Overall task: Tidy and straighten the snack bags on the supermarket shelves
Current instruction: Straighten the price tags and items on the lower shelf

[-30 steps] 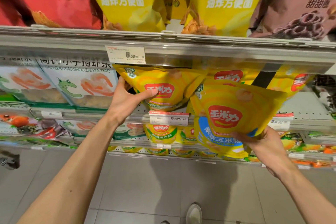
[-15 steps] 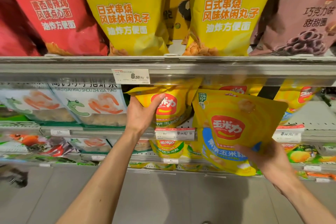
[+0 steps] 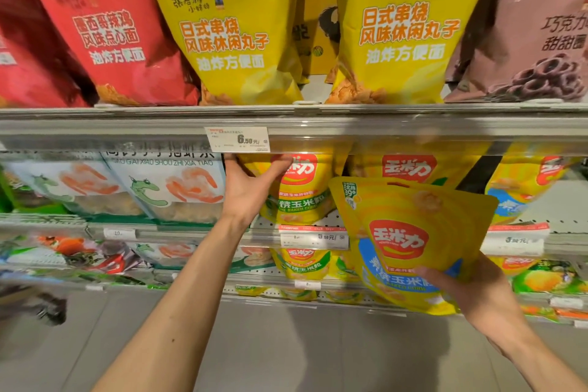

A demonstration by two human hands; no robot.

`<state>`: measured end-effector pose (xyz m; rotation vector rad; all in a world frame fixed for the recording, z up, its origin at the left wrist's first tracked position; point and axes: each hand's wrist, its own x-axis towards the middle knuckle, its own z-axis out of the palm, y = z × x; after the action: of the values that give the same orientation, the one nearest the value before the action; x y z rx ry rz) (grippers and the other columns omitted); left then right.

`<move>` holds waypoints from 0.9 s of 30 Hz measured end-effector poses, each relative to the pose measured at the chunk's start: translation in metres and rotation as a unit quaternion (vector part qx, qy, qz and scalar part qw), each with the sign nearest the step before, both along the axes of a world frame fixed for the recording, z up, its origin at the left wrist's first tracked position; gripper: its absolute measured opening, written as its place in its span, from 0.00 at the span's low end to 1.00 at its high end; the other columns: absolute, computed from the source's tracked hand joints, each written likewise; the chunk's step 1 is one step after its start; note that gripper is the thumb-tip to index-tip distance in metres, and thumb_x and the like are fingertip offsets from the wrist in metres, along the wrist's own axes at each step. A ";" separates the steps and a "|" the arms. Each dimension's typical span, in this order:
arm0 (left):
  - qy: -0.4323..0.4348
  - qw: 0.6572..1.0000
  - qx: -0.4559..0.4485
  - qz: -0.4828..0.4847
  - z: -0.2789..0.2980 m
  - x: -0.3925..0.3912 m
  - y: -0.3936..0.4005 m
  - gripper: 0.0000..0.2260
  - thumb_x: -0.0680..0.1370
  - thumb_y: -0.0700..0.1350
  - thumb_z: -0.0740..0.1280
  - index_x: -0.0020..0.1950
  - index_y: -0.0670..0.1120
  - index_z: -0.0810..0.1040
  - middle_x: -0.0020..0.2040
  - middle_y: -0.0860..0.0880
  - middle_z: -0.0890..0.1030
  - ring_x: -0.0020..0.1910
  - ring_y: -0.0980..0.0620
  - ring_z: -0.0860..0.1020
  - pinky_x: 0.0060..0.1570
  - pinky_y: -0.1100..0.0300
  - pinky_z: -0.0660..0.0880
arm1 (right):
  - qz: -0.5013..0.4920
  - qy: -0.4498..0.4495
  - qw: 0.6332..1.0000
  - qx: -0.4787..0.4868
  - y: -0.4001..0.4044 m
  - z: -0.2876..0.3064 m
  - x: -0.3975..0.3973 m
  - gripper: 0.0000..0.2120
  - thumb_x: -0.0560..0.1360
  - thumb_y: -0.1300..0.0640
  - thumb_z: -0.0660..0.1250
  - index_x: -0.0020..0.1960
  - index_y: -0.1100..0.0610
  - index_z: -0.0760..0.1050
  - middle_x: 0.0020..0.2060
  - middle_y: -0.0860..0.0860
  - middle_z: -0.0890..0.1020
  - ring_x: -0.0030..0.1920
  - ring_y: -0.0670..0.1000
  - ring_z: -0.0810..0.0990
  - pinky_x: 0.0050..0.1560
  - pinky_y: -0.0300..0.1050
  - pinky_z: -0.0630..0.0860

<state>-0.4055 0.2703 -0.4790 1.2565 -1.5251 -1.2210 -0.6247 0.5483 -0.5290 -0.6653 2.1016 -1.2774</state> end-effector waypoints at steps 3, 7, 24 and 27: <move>0.010 1.000 0.004 0.010 -0.002 0.007 0.003 0.34 0.71 0.50 0.80 0.71 0.47 0.67 0.61 0.52 0.81 0.59 0.57 0.80 0.66 0.53 0.77 | 0.019 -0.015 1.000 0.007 -0.006 -0.001 0.003 0.18 0.69 0.63 0.80 0.56 0.56 0.78 0.41 0.48 0.85 0.29 0.42 0.84 0.26 0.32 0.75; 0.012 1.000 0.005 0.010 -0.001 0.012 0.011 0.28 0.75 0.49 0.77 0.70 0.48 0.69 0.60 0.52 0.82 0.58 0.58 0.81 0.65 0.48 0.77 | 0.037 -0.032 0.999 0.006 -0.012 -0.004 0.004 0.23 0.69 0.62 0.80 0.61 0.55 0.77 0.46 0.52 0.87 0.31 0.56 0.87 0.26 0.41 0.79; 0.016 0.995 0.102 -0.003 -0.026 0.044 0.071 0.15 0.80 0.42 0.70 0.67 0.44 0.77 0.56 0.50 0.83 0.58 0.53 0.82 0.58 0.54 0.81 | 0.073 -0.051 0.995 -0.050 -0.021 0.005 0.014 0.23 0.69 0.62 0.80 0.60 0.51 0.78 0.46 0.47 0.87 0.34 0.51 0.87 0.28 0.42 0.81; 0.000 0.988 0.129 -0.087 -0.031 0.039 0.099 0.17 0.77 0.44 0.75 0.65 0.47 0.77 0.52 0.53 0.83 0.52 0.61 0.83 0.52 0.61 0.81 | 0.093 -0.055 0.992 -0.059 -0.021 0.013 0.020 0.21 0.70 0.63 0.80 0.58 0.49 0.78 0.41 0.40 0.87 0.37 0.43 0.87 0.28 0.39 0.80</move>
<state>-0.3670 0.3695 -0.5095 1.3054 -1.5392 -1.5731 -0.6042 0.5271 -0.5155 -0.8039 1.8403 -1.3090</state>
